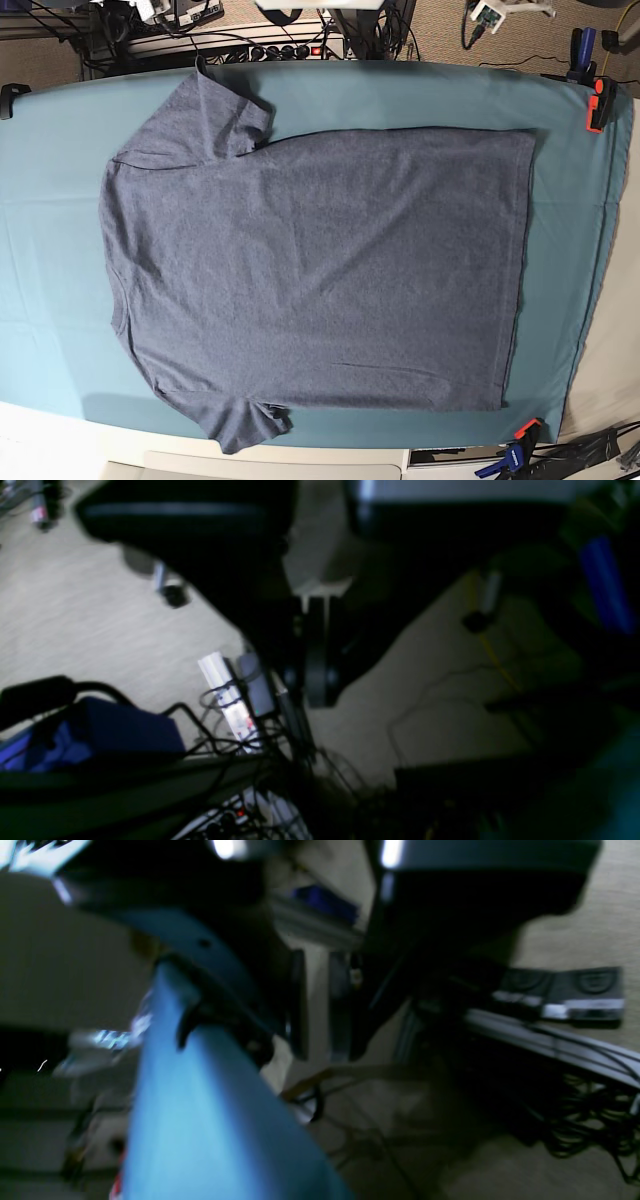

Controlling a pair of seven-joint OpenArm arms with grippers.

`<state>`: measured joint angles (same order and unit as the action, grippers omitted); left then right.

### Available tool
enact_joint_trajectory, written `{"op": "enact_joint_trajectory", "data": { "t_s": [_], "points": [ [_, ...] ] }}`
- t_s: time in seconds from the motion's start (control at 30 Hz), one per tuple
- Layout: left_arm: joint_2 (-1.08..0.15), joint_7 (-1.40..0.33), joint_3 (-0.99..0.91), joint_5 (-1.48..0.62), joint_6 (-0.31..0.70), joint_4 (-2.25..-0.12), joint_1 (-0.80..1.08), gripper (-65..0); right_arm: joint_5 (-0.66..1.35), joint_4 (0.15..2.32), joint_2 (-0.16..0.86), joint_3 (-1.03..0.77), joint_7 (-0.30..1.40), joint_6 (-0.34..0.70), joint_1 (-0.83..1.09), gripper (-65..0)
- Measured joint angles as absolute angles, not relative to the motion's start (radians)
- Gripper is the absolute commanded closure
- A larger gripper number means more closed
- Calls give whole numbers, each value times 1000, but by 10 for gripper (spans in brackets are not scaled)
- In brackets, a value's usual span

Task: Fold the T-shirt properly
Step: 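Move both grippers down to the shirt's shoulder corners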

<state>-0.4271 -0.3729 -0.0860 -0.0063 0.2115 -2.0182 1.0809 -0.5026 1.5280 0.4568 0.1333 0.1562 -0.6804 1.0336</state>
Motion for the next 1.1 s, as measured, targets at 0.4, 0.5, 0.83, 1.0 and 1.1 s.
{"op": "enact_joint_trajectory", "data": {
  "t_s": [0.4,0.5,0.83,1.0,1.1],
  "points": [
    [-513,-378,-86,147,215,-2210,1081,0,-797,1586,482,134,256,-675,1031,-83],
    [-513,-375,-86,177,218,-2260,1081,0,-892,1671,524,134,340,-674,1038,-83],
    [-513,-374,-86,270,300,-2342,1080,-10,-1153,1928,658,134,520,-680,1072,-83],
    [-528,-340,-86,329,426,-2341,1032,-165,-1191,1958,730,134,516,-680,1071,-83],
    [-550,-294,-86,411,448,-2341,1012,-218,-1178,1958,779,134,520,-680,1070,-81]
  ]
}}
